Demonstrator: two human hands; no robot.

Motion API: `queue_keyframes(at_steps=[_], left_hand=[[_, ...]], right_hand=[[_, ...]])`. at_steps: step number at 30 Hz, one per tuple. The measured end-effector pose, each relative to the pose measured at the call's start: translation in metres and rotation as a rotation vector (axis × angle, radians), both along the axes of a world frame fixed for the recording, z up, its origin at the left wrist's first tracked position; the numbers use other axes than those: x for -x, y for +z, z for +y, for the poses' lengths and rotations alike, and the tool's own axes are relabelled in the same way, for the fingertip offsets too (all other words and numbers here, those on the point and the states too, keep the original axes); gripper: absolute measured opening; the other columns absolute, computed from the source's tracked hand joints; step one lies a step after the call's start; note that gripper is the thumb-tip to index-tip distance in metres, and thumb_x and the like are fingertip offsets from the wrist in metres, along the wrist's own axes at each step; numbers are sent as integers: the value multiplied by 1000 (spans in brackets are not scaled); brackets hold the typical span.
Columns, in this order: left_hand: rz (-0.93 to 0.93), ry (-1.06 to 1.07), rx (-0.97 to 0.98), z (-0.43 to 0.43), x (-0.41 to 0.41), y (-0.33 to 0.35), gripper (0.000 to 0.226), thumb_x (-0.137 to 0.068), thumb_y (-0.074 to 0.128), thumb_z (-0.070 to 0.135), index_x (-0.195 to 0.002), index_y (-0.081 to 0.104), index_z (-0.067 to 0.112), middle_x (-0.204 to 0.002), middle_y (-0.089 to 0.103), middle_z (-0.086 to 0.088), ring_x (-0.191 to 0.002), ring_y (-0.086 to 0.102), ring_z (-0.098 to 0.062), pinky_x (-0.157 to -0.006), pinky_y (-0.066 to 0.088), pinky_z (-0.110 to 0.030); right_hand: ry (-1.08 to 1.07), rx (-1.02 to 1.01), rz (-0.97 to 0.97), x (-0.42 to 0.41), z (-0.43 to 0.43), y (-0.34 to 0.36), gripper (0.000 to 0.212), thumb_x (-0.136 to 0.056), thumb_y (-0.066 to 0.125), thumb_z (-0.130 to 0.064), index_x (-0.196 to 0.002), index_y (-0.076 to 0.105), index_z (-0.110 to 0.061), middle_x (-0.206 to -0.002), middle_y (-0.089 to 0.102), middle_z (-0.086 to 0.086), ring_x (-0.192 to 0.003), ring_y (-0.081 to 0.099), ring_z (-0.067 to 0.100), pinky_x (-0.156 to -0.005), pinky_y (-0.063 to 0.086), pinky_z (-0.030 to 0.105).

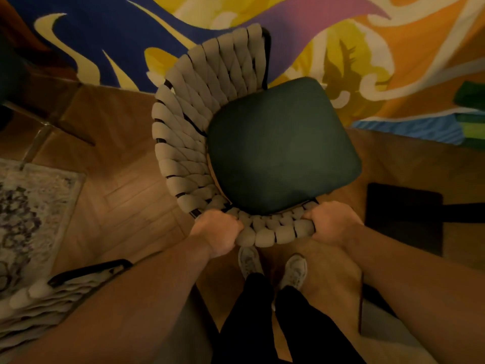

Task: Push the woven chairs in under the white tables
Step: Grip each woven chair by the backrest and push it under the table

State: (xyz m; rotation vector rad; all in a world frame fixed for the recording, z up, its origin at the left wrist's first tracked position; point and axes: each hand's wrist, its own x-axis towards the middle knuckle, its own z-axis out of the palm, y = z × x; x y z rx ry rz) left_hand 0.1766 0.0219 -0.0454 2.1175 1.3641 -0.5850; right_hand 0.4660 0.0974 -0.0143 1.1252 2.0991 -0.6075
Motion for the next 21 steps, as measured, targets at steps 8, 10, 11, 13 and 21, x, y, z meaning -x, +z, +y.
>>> queue_keyframes(at_steps=[8, 10, 11, 13, 21], left_hand=[[14, -140, 164, 27, -46, 18, 49, -91, 72, 55, -135, 59, 36, -119, 65, 9, -110, 62, -18, -90, 51, -38], [77, -166, 142, 38, -45, 25, 64, -86, 76, 59, -142, 55, 36, -132, 64, 6, -121, 59, -21, -101, 49, -41], [132, -190, 137, 46, -42, 28, 75, -83, 78, 61, -148, 51, 35, -140, 61, 4, -130, 55, -23, -112, 43, -44], [244, -243, 132, 62, -31, 34, 92, -80, 80, 63, -158, 41, 33, -156, 51, 1, -148, 42, -26, -129, 20, -52], [492, -456, 95, 137, 13, 26, 125, -71, 78, 72, -169, 10, 36, -178, 13, 1, -164, -3, -29, -130, -5, -61]], right_hand=[[-130, 28, -66, -75, -20, 10, 32, -97, 56, -42, -128, 66, -40, -124, 67, -5, -113, 63, 19, -94, 54, 36], [-137, 17, -110, -88, -24, 7, 39, -98, 55, -37, -136, 63, -40, -134, 66, -5, -122, 61, 20, -104, 47, 38], [-145, 13, -146, -92, -26, 6, 40, -100, 53, -36, -139, 61, -37, -139, 64, -3, -127, 59, 21, -109, 43, 40], [-156, 14, -201, -97, -32, 1, 43, -104, 49, -35, -146, 56, -29, -149, 58, 3, -137, 53, 25, -117, 37, 42], [-88, 183, -6, -46, -36, -13, 50, -92, 68, -40, -140, 61, -31, -131, 65, 1, -119, 61, 26, -107, 48, 45]])
